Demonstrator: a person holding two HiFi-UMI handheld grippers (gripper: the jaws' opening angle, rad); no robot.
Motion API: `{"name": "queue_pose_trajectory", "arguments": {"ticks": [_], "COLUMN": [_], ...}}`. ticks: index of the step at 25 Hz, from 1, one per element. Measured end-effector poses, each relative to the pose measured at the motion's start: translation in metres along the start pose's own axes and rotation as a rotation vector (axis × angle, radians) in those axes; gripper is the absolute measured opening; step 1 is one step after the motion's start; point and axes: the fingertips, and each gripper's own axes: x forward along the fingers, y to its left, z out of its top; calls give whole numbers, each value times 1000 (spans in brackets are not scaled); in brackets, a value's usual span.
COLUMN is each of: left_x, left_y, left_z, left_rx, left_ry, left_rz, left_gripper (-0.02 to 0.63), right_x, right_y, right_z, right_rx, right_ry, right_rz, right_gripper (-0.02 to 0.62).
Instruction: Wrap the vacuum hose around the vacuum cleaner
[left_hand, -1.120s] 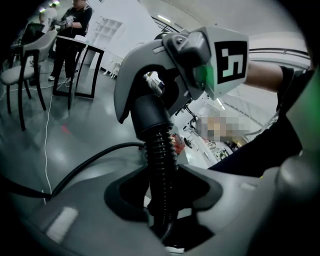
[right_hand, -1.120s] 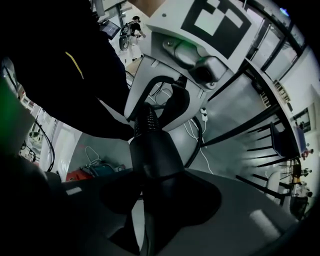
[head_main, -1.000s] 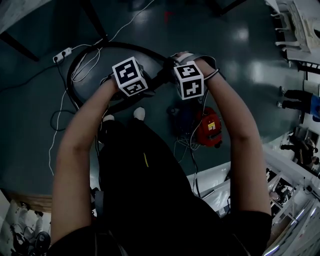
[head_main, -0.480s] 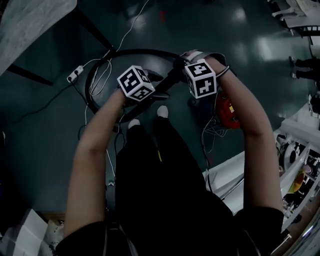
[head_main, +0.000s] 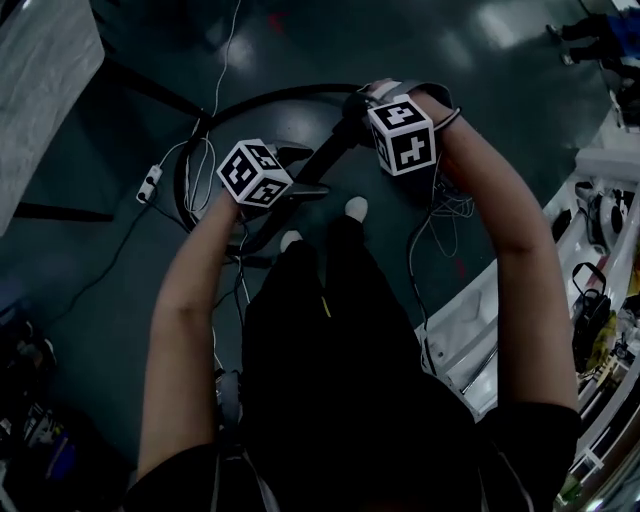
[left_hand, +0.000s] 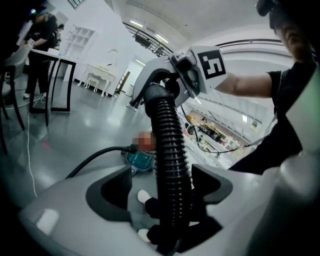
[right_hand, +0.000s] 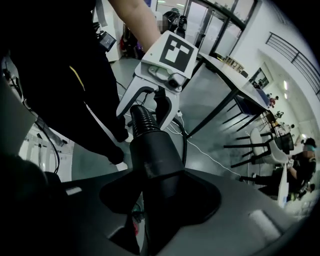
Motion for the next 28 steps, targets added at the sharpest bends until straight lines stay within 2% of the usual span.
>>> {"name": "queue_pose_trajectory", "arguments": {"ticks": [3, 10, 17, 23, 28], "left_x": [15, 66, 152, 226, 288], "left_y": [-15, -46, -107, -150, -183], "left_z": [-5, -1, 5, 9, 29], "left_rx": [64, 33, 121, 142, 172], "left_ry": [51, 67, 148, 203, 217], "left_rz": [-4, -72, -144, -177, -214], "left_gripper": [362, 367, 367, 365, 314], "right_x": [-12, -32, -52, -75, -93], "right_y": [25, 90, 185, 272, 329], "right_z": [-16, -53, -117, -183, -225], "right_rx": [95, 228, 384, 542, 604], "right_ry": [11, 27, 41, 49, 65], "right_rz": [-25, -45, -74, -100, -111], "right_gripper": [209, 209, 209, 210, 210]}}
